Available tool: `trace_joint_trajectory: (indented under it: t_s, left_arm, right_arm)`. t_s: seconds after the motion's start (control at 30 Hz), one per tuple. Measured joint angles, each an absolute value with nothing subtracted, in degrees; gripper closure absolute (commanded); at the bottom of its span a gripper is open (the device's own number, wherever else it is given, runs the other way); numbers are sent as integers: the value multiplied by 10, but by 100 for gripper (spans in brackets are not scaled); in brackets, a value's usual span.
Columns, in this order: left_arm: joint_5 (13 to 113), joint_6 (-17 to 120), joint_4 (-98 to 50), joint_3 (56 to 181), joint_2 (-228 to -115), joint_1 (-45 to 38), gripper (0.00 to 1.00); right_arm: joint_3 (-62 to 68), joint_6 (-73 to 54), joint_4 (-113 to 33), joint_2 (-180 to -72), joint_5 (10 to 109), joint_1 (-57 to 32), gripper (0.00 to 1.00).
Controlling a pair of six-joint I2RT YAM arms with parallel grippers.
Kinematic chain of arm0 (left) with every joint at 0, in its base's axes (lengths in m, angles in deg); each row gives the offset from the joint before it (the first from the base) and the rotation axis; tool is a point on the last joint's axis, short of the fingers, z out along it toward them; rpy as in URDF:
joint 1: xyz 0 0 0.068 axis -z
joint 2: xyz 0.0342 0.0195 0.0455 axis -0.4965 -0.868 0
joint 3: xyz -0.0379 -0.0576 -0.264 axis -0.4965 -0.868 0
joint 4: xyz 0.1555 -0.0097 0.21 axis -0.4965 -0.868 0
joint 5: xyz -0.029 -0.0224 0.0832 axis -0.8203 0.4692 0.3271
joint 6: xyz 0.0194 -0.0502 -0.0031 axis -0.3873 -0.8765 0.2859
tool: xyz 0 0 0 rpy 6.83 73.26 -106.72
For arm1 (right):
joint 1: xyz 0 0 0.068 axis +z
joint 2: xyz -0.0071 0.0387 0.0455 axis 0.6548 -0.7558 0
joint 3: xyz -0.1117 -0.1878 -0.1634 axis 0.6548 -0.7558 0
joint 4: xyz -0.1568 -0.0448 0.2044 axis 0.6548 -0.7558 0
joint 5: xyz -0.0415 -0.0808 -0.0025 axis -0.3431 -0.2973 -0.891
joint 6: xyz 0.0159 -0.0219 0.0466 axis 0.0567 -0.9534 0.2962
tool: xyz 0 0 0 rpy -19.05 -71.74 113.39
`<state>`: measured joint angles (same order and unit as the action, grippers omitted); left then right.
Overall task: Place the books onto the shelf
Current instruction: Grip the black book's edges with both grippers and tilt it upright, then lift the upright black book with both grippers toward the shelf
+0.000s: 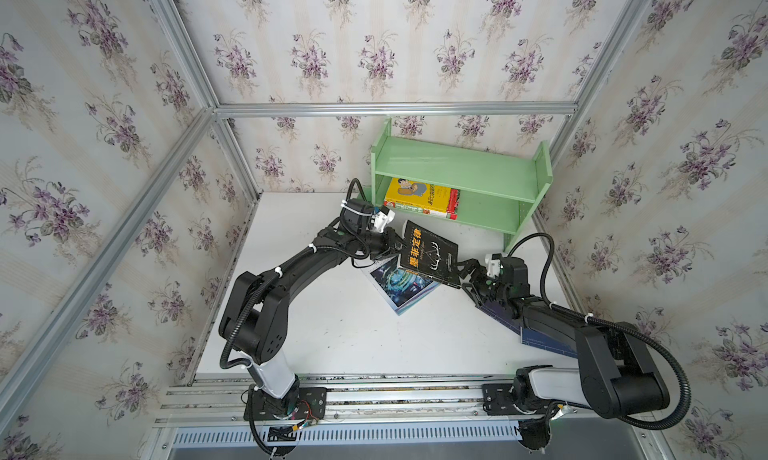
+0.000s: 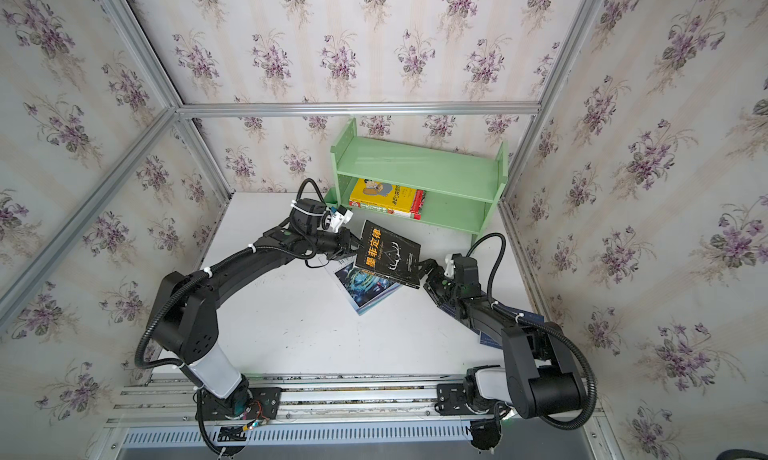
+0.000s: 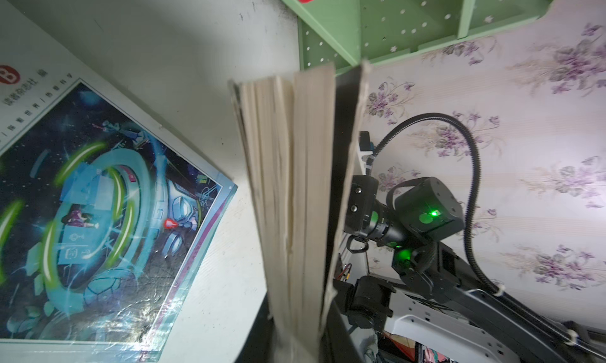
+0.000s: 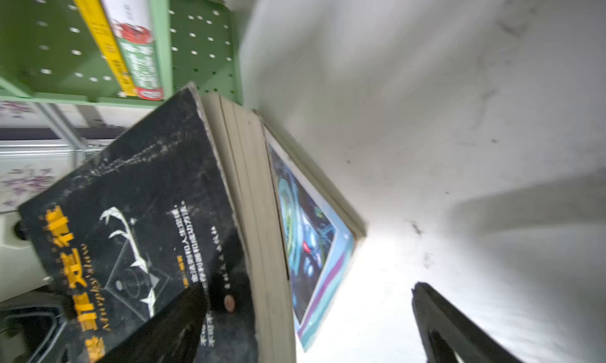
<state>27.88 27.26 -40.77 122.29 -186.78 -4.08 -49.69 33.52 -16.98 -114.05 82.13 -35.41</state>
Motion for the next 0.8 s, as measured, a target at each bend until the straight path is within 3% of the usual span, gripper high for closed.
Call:
trace_joint_trajectory:
  t_s: [0.17,0.37,0.47,0.7,0.8]
  left_arm:
    - [228,264,-408,1238,-1846,-72,98]
    - [187,273,-408,1257,-1841,-86,98]
    - [174,281,-409,1270,-1847,-91,98]
    - [155,285,-408,1294,-1864,-99,98]
    - [150,286,-408,1304,-1872,-107,98]
  right_arm:
    - [-501,395,-47,-1158,882,-357,5]
    - [-503,529,200,-1242,950,-357,32]
    - [-495,586,283,-1279,975,-355,40]
    - [-488,630,350,-1280,1013,-346,43]
    - [-488,635,359,-1270,1022,-346,50]
